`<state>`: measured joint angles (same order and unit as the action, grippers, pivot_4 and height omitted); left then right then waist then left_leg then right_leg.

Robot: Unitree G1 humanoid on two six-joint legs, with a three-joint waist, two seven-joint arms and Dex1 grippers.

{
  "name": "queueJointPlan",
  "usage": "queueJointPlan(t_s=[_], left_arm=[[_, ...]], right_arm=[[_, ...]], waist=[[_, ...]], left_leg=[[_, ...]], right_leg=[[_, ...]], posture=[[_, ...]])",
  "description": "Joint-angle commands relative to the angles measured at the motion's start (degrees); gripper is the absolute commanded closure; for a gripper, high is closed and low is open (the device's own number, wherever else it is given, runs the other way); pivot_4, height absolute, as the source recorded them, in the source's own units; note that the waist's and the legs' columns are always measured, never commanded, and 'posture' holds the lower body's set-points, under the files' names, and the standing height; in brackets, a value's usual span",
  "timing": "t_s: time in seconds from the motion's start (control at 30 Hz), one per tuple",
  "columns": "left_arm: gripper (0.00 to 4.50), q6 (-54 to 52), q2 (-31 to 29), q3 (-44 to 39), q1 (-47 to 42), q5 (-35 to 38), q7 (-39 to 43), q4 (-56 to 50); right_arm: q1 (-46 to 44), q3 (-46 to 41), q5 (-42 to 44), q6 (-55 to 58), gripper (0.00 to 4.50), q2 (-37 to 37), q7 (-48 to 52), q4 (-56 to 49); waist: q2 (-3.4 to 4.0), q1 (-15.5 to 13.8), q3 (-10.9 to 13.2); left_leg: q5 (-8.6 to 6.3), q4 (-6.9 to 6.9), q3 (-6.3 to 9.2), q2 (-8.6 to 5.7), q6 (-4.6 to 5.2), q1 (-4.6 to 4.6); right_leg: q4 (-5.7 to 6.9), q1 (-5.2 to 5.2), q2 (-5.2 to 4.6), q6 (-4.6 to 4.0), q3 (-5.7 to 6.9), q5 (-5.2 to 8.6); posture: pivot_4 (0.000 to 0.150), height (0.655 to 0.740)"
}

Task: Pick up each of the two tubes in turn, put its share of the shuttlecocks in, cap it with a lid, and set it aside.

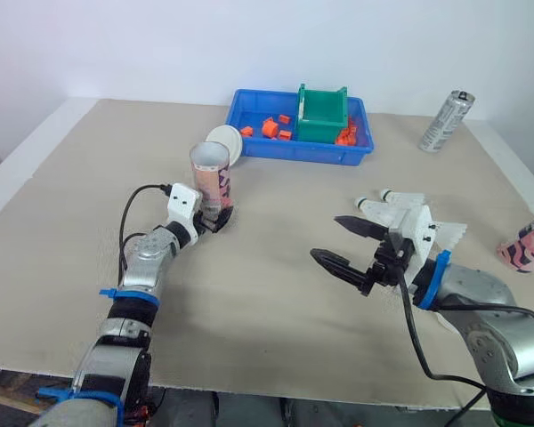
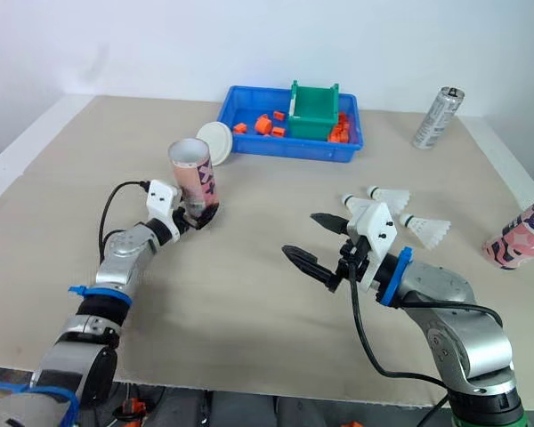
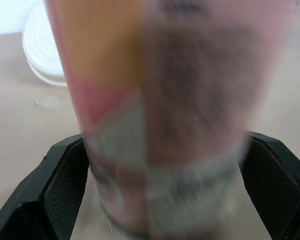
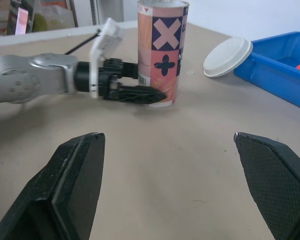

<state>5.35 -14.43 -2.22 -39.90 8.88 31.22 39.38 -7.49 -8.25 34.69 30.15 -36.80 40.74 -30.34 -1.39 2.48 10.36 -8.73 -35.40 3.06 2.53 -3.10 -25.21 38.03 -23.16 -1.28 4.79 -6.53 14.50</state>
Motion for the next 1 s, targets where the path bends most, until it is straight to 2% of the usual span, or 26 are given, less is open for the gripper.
queueJointPlan(t_s=[0.03,0.27,0.6,0.67,0.73,1.0], left_arm=[[0.0,4.3,-0.7,-1.1,-4.0,-0.8,-0.1,5.8],[0.0,7.8,0.5,-0.9,-11.0,-1.9,-0.2,16.2],[0.0,8.6,1.4,-2.5,-12.4,-0.4,0.4,18.6],[0.55,8.6,1.5,-2.9,-12.5,-0.2,0.4,18.6],[1.38,8.7,1.5,-3.1,-12.4,-0.2,0.5,18.4],[1.38,9.2,1.0,-3.6,-11.7,-0.4,1.4,17.0]], right_arm=[[-0.8,-1.8,1.9,-0.5,0.08,0.3,-0.7,-2.9],[-1.4,-2.0,3.2,-0.5,0.08,0.9,-1.7,-3.0],[-0.7,-1.4,2.5,-0.6,0.08,0.4,-1.5,-2.8],[-0.8,-1.2,2.3,-0.7,0.0,0.3,-1.4,-2.6],[-0.9,-1.1,2.2,-0.6,0.0,0.2,-1.2,-2.5],[-1.1,-1.2,2.1,-0.4,0.0,-0.1,-0.8,-2.2]], waist=[[0.0,0.1,0.0],[-0.03,0.1,0.0],[-0.03,0.1,0.0],[-0.03,0.1,0.0],[-0.03,0.1,0.0],[-0.03,0.1,0.0]], left_leg=[[0.0,0.01,0.0,0.0,0.0,0.0],[0.0,0.05,0.07,-0.02,0.0,-0.05],[0.0,0.08,0.08,-0.02,0.0,-0.07],[0.0,0.08,0.09,-0.02,0.0,-0.07],[0.0,0.08,0.09,-0.02,0.0,-0.07],[0.0,0.08,0.09,-0.02,0.0,-0.07]], right_leg=[[0.0,0.0,0.0,0.02,0.0,0.01],[0.0,-0.01,0.01,0.05,0.04,0.04],[0.0,-0.02,0.01,0.06,0.05,0.06],[0.0,-0.02,0.0,0.06,0.05,0.06],[0.0,-0.02,0.01,0.06,0.05,0.06],[0.0,-0.02,0.01,0.06,0.05,0.06]], posture=[[0.15,0.7355],[0.15,0.7355],[0.15,0.7355],[0.15,0.7355],[0.15,0.7355],[0.15,0.7355]])
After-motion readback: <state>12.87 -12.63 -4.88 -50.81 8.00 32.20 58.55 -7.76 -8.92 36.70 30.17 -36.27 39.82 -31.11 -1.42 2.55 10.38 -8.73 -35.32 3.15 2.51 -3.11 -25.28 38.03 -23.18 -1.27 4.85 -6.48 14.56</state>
